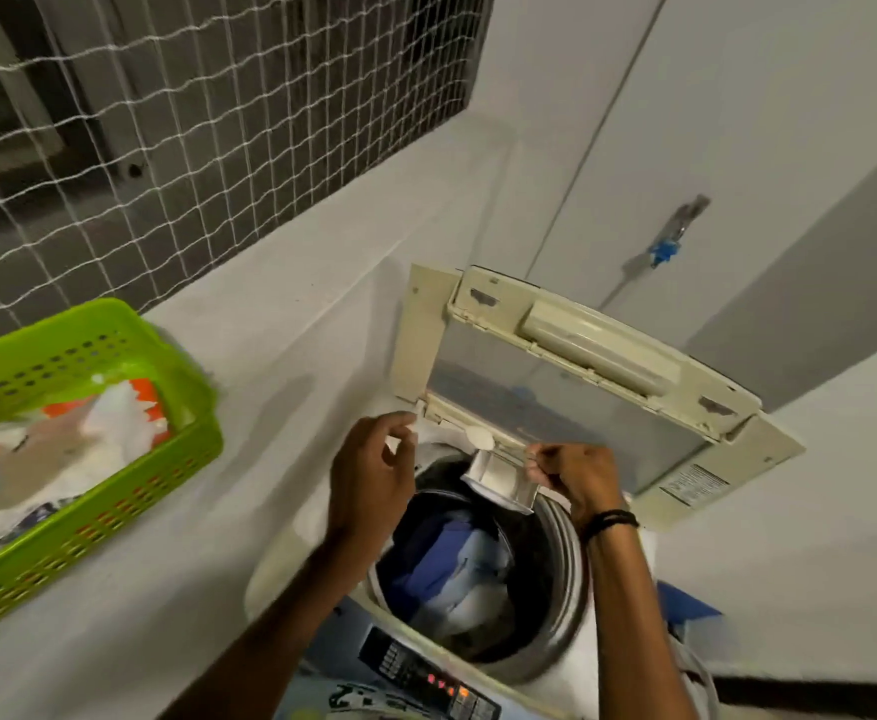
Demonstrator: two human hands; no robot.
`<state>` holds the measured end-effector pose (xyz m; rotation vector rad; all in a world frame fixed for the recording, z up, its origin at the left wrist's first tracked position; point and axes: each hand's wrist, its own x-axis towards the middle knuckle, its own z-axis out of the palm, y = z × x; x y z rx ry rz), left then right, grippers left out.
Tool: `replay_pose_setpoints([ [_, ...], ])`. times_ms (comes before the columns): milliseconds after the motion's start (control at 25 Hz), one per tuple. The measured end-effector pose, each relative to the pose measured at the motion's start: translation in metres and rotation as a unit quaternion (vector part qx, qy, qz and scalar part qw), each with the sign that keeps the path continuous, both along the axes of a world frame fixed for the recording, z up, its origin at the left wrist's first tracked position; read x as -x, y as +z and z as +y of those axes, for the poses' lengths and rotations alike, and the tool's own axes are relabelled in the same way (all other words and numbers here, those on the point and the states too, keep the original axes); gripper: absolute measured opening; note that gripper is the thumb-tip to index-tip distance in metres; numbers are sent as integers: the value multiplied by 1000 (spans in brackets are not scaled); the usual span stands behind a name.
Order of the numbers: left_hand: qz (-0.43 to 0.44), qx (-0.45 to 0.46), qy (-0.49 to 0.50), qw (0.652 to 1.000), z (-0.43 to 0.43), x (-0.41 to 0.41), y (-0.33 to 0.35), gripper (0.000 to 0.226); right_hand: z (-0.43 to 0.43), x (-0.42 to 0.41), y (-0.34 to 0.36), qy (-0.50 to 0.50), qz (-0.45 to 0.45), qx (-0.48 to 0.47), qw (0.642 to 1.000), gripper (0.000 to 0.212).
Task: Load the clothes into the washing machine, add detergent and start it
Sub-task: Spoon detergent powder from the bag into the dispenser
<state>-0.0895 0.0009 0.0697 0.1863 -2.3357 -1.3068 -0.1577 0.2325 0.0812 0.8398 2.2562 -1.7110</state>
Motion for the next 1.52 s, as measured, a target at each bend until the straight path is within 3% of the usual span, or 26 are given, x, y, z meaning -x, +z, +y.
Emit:
replay_pose_setpoints([
  [80,-82,10,-50,995,26,23,-42,24,26,4,-25,-21,-37,-57,997,28],
  [160,-168,36,-107,979,50,42,-83,28,38,7,-51,-62,-75,-42,994,35],
  [240,-231,58,-163,957,70,57,-115,38,38,7,-75,-63,-82,-91,990,26],
  [360,-305,114,-226,918,87,72,-144,53,24,2,-105,8,-73,-246,967,23],
  [480,-365,157,-283,873,92,78,-162,61,12,-11,-122,86,-20,-298,950,34],
  [720,-374,152,-303,863,90,80,-176,65,9,-24,-134,99,70,-340,933,49],
  [920,-376,131,-284,872,89,77,-168,65,12,-33,-129,39,84,-330,939,36],
  [1040,-342,116,-252,898,86,72,-156,62,13,-40,-116,-58,57,-241,967,28],
  [1120,-309,103,-225,918,81,68,-144,58,13,-43,-113,-131,37,-103,985,23],
  [1200,-286,83,-204,933,73,65,-131,55,13,-43,-109,-190,12,45,981,20],
  [1360,-253,43,-153,954,45,52,-88,50,-3,-47,-85,-190,12,231,954,16],
  [1520,-166,-48,-99,980,-4,25,-13,41,-54,-51,-22,-148,67,299,940,21],
])
